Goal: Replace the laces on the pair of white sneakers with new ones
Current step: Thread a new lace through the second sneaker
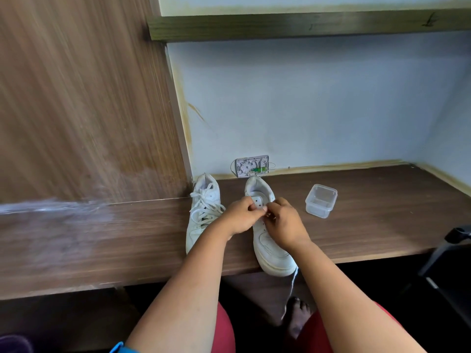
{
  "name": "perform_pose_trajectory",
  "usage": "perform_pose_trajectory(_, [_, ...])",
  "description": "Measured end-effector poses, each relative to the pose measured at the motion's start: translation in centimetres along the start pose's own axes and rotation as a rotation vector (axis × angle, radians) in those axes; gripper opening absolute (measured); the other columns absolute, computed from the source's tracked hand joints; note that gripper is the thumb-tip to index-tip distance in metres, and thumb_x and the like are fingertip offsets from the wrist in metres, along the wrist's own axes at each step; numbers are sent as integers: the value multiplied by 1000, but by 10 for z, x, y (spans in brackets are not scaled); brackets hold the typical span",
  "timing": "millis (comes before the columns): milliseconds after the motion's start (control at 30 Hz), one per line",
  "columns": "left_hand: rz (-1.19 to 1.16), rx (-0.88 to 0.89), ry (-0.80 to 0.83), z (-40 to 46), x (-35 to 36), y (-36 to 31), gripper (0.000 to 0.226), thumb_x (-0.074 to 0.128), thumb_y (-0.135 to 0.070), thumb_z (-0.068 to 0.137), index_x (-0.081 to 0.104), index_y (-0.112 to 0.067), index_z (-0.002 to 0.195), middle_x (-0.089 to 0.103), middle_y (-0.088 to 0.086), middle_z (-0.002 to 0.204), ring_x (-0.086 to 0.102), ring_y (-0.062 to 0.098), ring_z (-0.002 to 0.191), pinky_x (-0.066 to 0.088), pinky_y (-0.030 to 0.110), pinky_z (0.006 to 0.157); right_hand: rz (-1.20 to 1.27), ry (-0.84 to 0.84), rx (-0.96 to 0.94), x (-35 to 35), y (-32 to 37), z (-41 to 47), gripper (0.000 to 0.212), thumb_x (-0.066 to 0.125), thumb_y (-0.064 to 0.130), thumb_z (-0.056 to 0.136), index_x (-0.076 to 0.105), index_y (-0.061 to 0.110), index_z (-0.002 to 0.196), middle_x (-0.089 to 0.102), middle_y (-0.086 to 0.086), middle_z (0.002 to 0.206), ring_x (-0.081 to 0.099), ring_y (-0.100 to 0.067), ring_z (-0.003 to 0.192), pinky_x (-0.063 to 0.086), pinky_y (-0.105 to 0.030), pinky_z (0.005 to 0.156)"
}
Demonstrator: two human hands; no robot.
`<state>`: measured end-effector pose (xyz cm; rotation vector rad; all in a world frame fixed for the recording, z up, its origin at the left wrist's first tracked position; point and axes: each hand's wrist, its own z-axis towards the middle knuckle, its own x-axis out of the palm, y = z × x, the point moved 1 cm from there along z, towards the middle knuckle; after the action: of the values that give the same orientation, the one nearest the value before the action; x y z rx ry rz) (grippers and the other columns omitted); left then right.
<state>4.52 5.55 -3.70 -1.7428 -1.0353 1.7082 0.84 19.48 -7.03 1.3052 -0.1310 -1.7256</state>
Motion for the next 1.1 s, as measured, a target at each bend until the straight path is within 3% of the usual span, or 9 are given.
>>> perform_pose_trajectory(100, [-182, -138, 82, -6, -4, -1, 36, 37, -44, 101, 52, -11, 109, 60, 3, 81, 47, 11, 61, 40, 25, 58, 6, -65, 3, -5, 5, -2, 12, 66, 7, 81, 71, 12, 91, 62, -4, 87, 60, -21, 75, 50, -34, 68])
perform_pose_trajectory(233, [-304, -248, 264, -16, -3, -5, 41, 36, -42, 103, 60, -15, 84, 65, 2, 73, 56, 13, 62, 45, 28, 68, -112, -140, 10, -11, 14, -7, 4, 69, 17, 79, 70, 19, 83, 64, -1, 78, 60, -23, 69, 47, -33, 58])
perform_pose_trajectory(467, [-311, -16, 148, -13, -11, -1, 14, 55, -18, 97, 61, -16, 83, 53, -3, 71, 47, 7, 67, 38, 22, 67, 16, -149, -84, -6, 16, -7, 13, 63, 6, 82, 61, 15, 92, 58, 3, 91, 55, -16, 68, 47, -32, 59])
perform_pose_trajectory(667, [-311, 86, 91, -20, -39, 3, 23, 55, -23, 97, 69, -18, 79, 49, -4, 68, 44, 7, 61, 35, 24, 66, 183, -235, 119, -20, 10, 1, 17, 56, 5, 79, 63, 16, 91, 58, -3, 89, 56, -19, 81, 48, -34, 74])
perform_pose_trajectory(833, [-319, 148, 96, -27, -37, 0, 22, 53, -22, 98, 65, -19, 81, 56, -4, 71, 45, 4, 62, 38, 12, 60, 503, 171, 259, -28, 24, 3, 15, 59, 41, 80, 71, 34, 77, 60, 3, 100, 55, -16, 106, 42, -34, 96])
perform_pose_trajectory(900, [-337, 182, 89, -27, -35, -2, 22, 53, -22, 98, 65, -18, 81, 59, -2, 77, 46, 5, 64, 41, 14, 65, 488, 113, 212, -29, 29, 4, 27, 59, 44, 90, 67, 26, 71, 62, 0, 91, 58, -18, 96, 46, -37, 90])
perform_pose_trajectory(1000, [-390, 168, 16, -27, -44, -1, 25, 52, -22, 99, 62, -16, 77, 52, -6, 69, 45, 5, 63, 40, 13, 64, 661, -164, 433, -44, 20, 8, 31, 51, 35, 98, 59, 18, 73, 57, 0, 73, 53, -16, 76, 43, -22, 66])
perform_pose_trajectory(1033, [-405, 160, -2, -27, -48, 1, 26, 51, -23, 99, 62, -16, 77, 50, -6, 67, 44, 6, 62, 40, 13, 63, 637, -239, 500, -49, 11, 9, 31, 49, 34, 99, 59, 16, 75, 56, -1, 73, 53, -18, 78, 40, -25, 65])
perform_pose_trajectory(1100, [-408, 156, -10, -27, -48, 4, 26, 50, -22, 100, 62, -15, 78, 49, -6, 67, 43, 7, 62, 39, 14, 61, 249, -204, 505, -51, -8, 8, 32, 46, 41, 98, 65, 17, 91, 61, -4, 91, 53, -29, 98, 38, -34, 79])
